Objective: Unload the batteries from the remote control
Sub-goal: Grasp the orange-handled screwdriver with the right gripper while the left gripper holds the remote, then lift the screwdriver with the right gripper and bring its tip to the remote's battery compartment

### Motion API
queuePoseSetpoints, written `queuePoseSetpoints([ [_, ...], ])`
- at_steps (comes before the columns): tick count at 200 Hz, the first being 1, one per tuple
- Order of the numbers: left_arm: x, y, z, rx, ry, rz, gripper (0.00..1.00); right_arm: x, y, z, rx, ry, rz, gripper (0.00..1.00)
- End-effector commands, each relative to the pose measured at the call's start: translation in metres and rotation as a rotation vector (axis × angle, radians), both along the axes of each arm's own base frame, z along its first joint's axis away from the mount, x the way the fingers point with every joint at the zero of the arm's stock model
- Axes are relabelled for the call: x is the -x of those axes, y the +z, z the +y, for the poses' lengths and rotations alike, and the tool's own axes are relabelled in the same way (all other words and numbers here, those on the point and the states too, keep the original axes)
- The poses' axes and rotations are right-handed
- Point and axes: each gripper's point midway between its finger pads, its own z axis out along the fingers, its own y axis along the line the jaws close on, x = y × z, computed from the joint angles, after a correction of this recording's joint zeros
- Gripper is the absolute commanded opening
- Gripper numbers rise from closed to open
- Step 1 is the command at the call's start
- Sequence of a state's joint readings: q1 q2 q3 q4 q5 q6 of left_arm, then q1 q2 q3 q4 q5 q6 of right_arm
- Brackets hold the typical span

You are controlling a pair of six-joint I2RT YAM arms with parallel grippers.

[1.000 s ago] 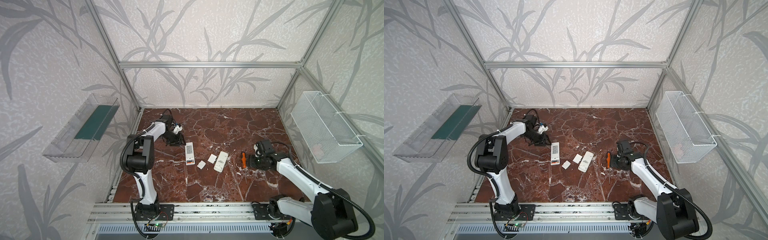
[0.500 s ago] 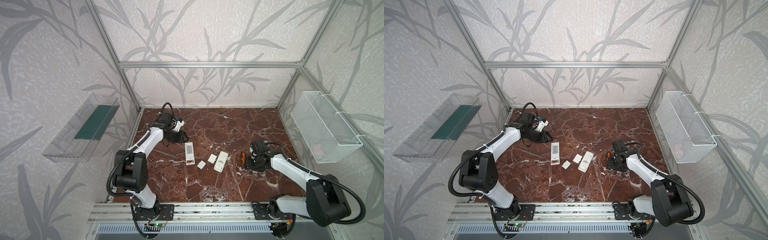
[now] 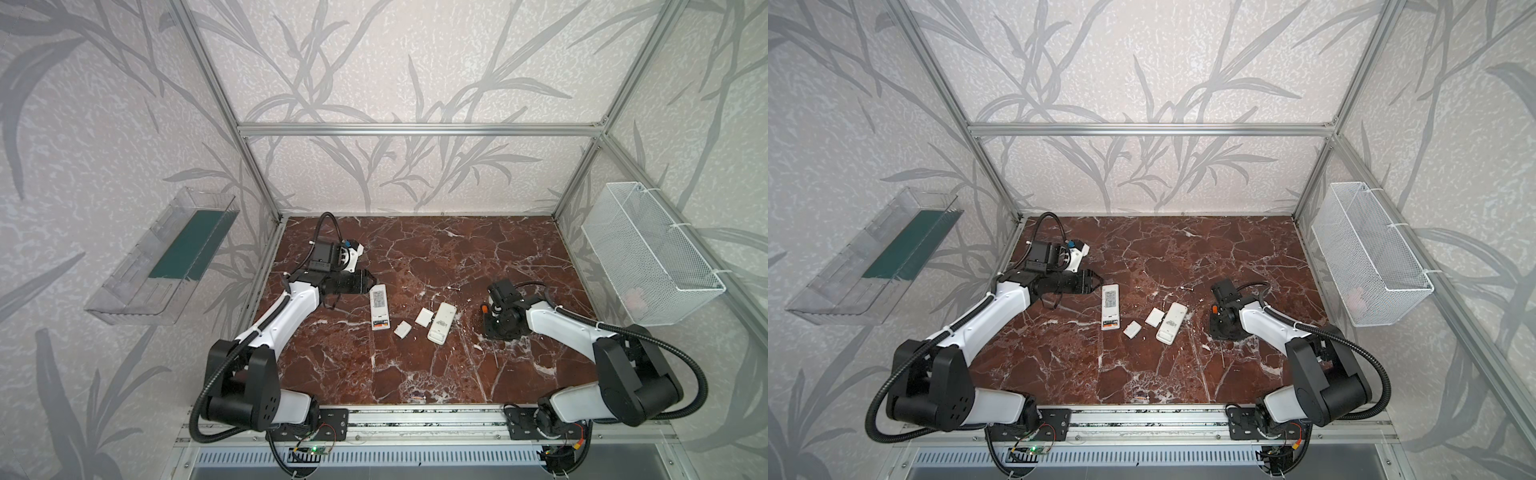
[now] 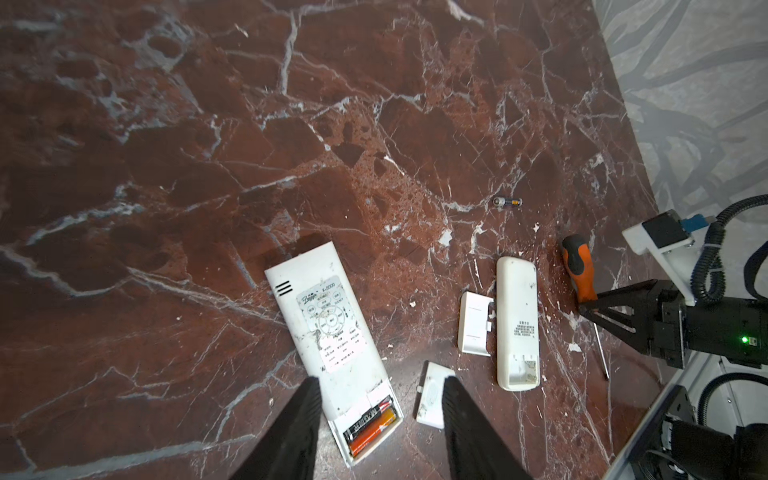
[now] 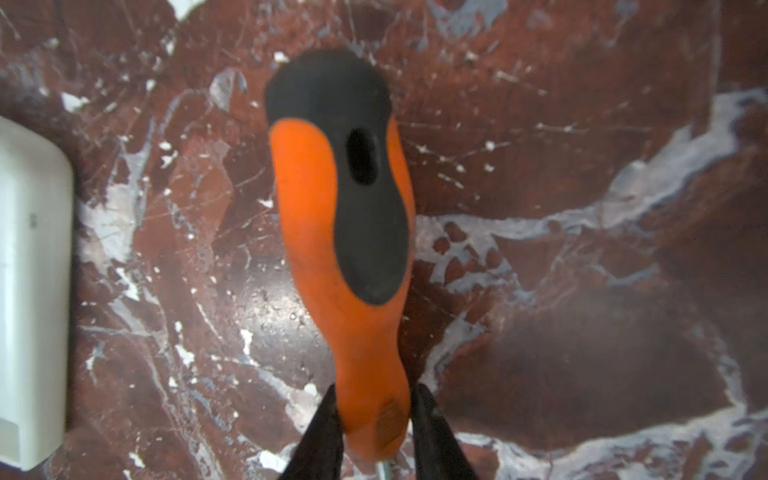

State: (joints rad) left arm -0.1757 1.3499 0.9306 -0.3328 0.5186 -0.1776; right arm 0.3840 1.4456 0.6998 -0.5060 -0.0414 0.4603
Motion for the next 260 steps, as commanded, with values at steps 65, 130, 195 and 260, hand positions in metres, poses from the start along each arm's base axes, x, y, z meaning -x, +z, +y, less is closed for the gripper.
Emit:
queuePoseSetpoints([
  [65,0.001,0.038,-0.025,0.167,0.035,-0.011,0.57,-0.026,0.054,0.028,0.002,0.131,-0.282,0.01],
  [130,0.022,0.089,-0.124,0.326,0.043,-0.056,0.70,-0.036,0.166,0.090,-0.129,0.347,-0.730,0.00],
  [195,0.041,0.117,-0.165,0.406,0.002,-0.058,0.74,-0.027,0.221,0.161,-0.234,0.551,-0.925,0.00],
  [260,0.045,0.110,-0.177,0.399,-0.067,-0.074,0.60,-0.018,0.238,0.199,-0.307,0.648,-0.941,0.00],
])
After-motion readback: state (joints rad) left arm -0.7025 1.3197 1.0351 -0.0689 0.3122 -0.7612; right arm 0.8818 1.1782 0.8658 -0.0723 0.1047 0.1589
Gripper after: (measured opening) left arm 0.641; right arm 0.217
